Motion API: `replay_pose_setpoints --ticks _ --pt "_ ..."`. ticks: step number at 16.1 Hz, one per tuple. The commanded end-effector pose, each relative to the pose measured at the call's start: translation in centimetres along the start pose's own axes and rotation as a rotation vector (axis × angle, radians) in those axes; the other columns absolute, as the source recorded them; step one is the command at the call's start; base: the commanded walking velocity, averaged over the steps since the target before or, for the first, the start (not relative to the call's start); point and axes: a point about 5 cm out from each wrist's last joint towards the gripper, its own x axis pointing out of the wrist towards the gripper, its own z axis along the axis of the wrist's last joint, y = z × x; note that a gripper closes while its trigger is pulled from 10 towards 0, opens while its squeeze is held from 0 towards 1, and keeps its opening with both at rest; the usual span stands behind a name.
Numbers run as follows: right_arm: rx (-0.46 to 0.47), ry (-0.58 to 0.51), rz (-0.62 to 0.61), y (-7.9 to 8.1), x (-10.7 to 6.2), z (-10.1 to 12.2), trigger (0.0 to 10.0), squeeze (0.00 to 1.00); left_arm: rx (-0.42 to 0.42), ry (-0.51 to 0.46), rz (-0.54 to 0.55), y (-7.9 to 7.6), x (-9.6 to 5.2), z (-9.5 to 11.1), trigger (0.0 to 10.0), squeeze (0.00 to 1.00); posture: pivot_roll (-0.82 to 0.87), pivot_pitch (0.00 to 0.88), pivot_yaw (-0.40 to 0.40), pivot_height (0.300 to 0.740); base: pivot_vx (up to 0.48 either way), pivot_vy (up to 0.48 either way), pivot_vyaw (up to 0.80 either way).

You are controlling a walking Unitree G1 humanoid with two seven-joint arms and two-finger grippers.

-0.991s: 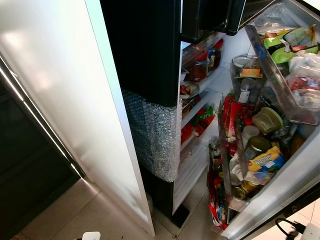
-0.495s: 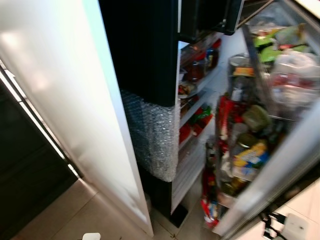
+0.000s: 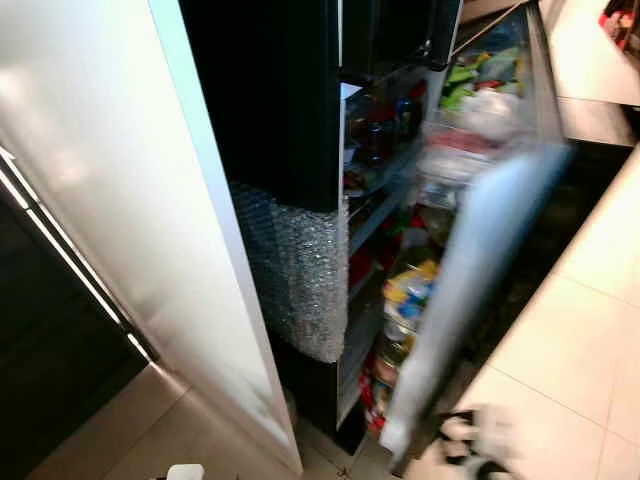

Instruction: Restocking fridge

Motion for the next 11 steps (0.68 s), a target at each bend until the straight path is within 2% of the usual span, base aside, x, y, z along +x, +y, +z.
replay_pose_setpoints --ticks 1,5,11 --pt "-0.01 0.025 0.028 -0.1 -0.1 -0.2 10.0 0.0 0.006 0.003 0.003 0.1 -0.1 -0.2 10.0 0.0 -0.09 0.012 0.027 0.74 0.0 0.0 0.0" --pt "-0.01 0.052 0.07 -0.1 -0.2 -0.5 10.0 0.0 0.003 -0.008 -0.002 -0.3 0.0 0.0 10.0 0.0 -0.09 0.013 0.023 0.74 0.0 0.0 0.0" --pt "-0.033 0.135 -0.001 -1.2 -0.7 -1.7 10.0 0.0 -0.014 -0.013 0.004 -0.3 0.0 0.0 10.0 0.0 -0.08 0.013 0.017 0.74 0.0 0.0 0.0"
